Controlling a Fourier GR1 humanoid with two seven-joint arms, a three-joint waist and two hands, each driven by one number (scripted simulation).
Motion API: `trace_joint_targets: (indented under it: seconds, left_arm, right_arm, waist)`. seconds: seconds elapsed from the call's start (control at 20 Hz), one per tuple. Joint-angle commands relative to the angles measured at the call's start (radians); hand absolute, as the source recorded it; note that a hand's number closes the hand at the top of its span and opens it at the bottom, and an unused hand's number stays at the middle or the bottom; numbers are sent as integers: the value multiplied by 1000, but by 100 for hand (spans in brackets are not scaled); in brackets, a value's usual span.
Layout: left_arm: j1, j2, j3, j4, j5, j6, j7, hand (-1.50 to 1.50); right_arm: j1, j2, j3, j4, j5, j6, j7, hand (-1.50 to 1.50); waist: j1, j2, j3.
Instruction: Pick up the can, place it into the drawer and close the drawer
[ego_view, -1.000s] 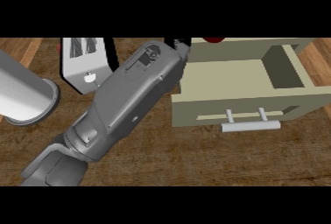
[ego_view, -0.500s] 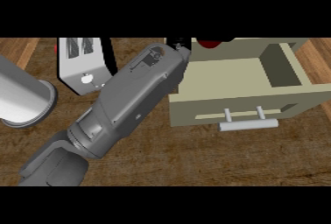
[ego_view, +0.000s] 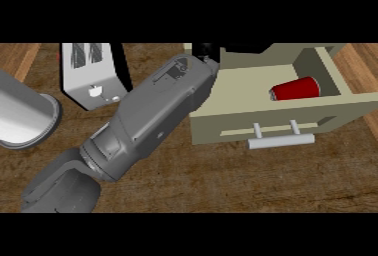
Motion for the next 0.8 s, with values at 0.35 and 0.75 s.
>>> trace_joint_targets:
  seconds: [0.35, 0.75]
  left_arm:
    - [-2, 0, -50, 29, 88, 34, -63, -150]
    - [-26, 0, -50, 14, 136, 38, -96, -150]
  right_arm:
    - [33, 28, -15, 28, 25, 52, -56, -150]
    - [-49, -43, -35, -88, 236, 74, -157, -150]
  waist:
    - [-2, -2, 0]
    - [9, -1, 0]
